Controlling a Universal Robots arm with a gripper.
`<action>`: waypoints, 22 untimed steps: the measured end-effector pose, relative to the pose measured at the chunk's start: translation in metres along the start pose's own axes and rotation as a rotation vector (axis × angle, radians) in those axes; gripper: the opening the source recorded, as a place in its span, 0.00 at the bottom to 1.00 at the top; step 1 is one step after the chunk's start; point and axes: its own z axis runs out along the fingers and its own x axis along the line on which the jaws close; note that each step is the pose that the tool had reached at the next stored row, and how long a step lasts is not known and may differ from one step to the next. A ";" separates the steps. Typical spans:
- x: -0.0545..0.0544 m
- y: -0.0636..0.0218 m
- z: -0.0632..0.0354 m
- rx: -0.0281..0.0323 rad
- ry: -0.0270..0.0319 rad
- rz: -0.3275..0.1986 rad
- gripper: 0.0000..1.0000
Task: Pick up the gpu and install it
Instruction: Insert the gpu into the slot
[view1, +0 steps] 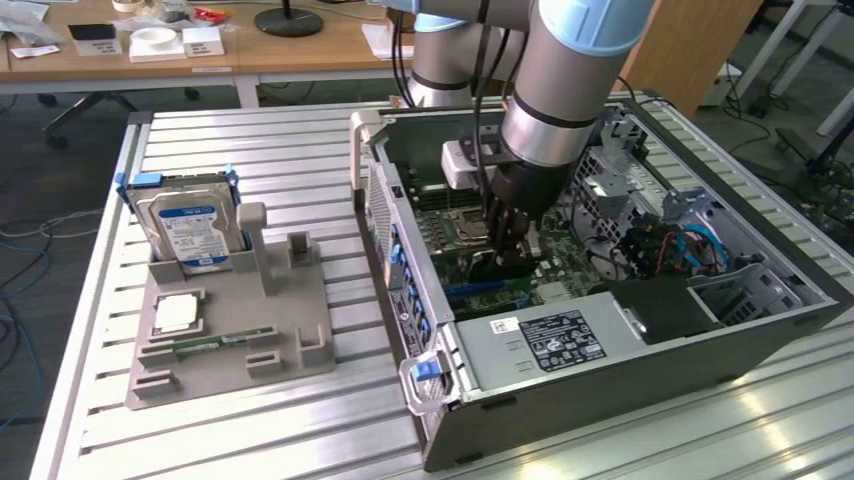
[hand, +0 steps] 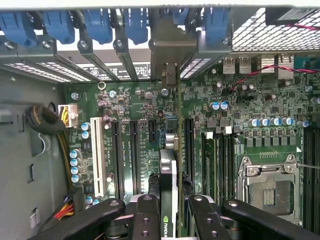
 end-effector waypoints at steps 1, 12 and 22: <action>0.000 -0.0002 0.0006 -0.0001 -0.0003 0.000 0.27; 0.000 -0.0004 0.0013 0.0000 -0.0005 -0.005 0.27; -0.002 -0.0004 0.0016 0.0072 -0.0007 -0.025 0.27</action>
